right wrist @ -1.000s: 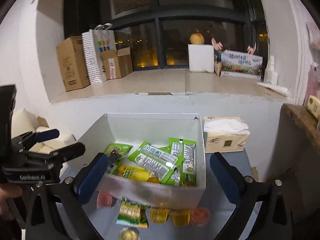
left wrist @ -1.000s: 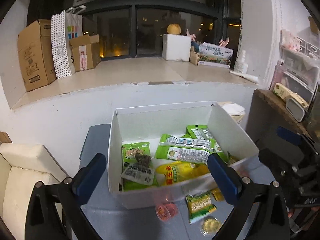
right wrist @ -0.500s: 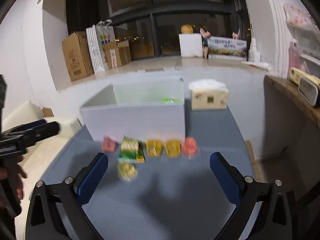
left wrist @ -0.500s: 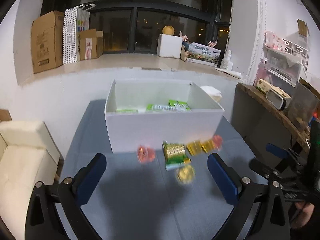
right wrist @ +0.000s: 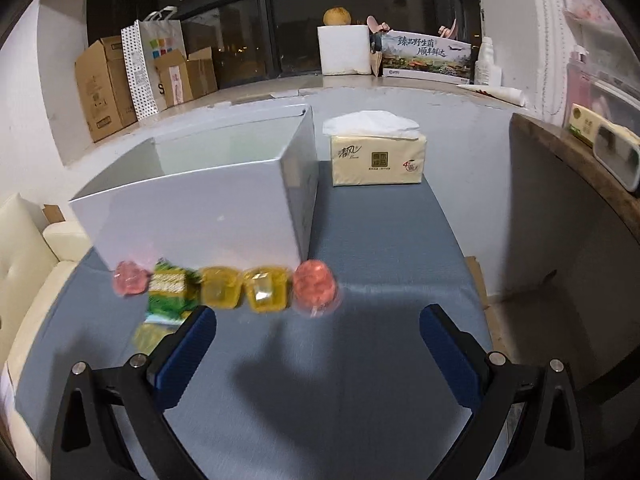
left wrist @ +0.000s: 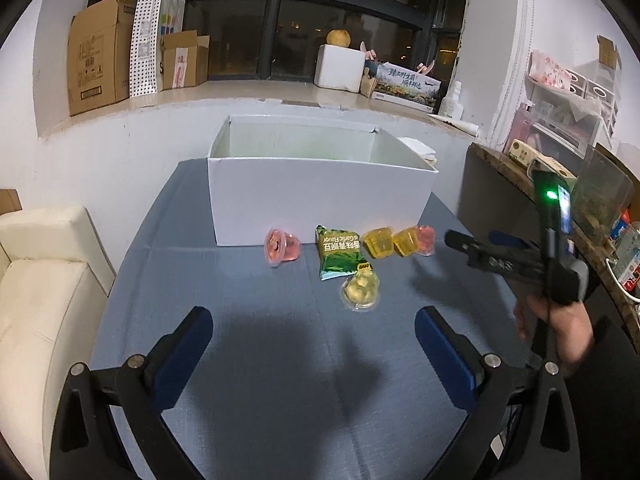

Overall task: Organize snacks
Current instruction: 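Grasp a pink jelly cup from the table with the right gripper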

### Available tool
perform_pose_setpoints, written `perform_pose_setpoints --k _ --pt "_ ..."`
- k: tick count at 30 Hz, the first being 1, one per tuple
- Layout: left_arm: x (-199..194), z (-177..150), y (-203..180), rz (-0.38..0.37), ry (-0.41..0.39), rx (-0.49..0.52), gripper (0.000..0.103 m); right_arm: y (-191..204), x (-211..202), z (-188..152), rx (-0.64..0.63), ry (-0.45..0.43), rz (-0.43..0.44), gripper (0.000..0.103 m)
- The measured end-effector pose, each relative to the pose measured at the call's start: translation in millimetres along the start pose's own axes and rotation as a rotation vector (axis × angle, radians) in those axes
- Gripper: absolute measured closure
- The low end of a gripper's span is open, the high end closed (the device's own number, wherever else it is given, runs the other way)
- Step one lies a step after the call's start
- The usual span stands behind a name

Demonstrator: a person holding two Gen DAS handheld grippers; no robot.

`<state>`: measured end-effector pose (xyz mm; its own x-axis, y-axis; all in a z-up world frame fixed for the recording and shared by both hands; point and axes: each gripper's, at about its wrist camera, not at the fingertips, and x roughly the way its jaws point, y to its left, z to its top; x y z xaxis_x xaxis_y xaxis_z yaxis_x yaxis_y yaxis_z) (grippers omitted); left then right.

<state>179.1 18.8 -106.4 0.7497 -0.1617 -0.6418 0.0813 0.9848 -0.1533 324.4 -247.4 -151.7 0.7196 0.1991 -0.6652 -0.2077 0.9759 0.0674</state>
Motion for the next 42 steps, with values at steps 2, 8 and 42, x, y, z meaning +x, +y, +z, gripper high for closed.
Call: perform_pose_setpoints --k 2,8,42 --pt "4.7 -1.7 1.8 0.006 0.011 -0.001 0.000 -3.1 13.8 6.0 0.002 0.013 0.004 0.003" --pt "19.2 -5.0 6.9 0.026 0.043 0.000 0.000 -7.0 49.3 14.4 0.020 0.061 0.009 0.004" --pt "31.0 -8.4 5.6 0.029 0.063 -0.004 0.000 -10.0 58.0 4.9 0.067 0.096 0.112 0.068"
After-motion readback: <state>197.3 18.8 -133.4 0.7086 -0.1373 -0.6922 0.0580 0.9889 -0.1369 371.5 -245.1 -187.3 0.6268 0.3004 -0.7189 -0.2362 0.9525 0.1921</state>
